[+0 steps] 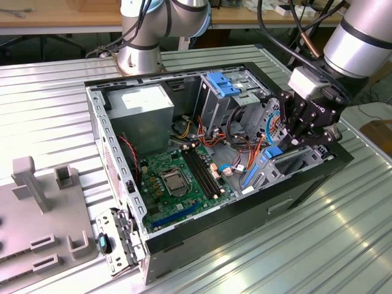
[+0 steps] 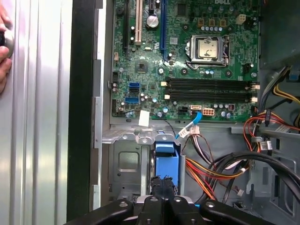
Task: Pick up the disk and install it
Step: 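Insert the first disk wire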
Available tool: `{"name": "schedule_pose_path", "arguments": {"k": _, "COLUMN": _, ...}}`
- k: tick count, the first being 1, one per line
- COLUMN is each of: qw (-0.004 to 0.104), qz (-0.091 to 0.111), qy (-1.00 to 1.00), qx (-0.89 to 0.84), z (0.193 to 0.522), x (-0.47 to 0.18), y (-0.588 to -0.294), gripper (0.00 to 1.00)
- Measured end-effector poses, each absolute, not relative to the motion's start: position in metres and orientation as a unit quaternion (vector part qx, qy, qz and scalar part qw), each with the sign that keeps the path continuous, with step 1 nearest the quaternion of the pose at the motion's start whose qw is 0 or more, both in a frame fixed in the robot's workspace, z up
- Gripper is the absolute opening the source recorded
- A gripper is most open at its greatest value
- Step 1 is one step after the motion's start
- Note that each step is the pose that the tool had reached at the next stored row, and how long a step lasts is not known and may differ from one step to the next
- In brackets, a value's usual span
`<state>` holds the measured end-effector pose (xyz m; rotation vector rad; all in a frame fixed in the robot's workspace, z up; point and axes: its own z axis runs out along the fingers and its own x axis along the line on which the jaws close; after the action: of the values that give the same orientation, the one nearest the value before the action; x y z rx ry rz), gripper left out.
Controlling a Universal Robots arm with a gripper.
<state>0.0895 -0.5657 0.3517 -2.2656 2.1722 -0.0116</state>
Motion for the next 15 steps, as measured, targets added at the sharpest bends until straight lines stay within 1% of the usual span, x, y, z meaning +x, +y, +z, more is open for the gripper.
{"name": "schedule_pose_path", "arguments": {"k": 10, "qw": 0.002, "qz": -0.004, "qy": 0.69, "qx": -0.724, "z": 0.368, "x": 0.092, "y": -0.566, "gripper": 0.11}}
{"name": "schedule_pose_path", "arguments": {"k": 15, "qw": 0.002, "qz": -0.004, "qy": 0.647, "qx": -0.763, "z": 0.369, "x": 0.092, "y": -0.566, "gripper": 0.11}}
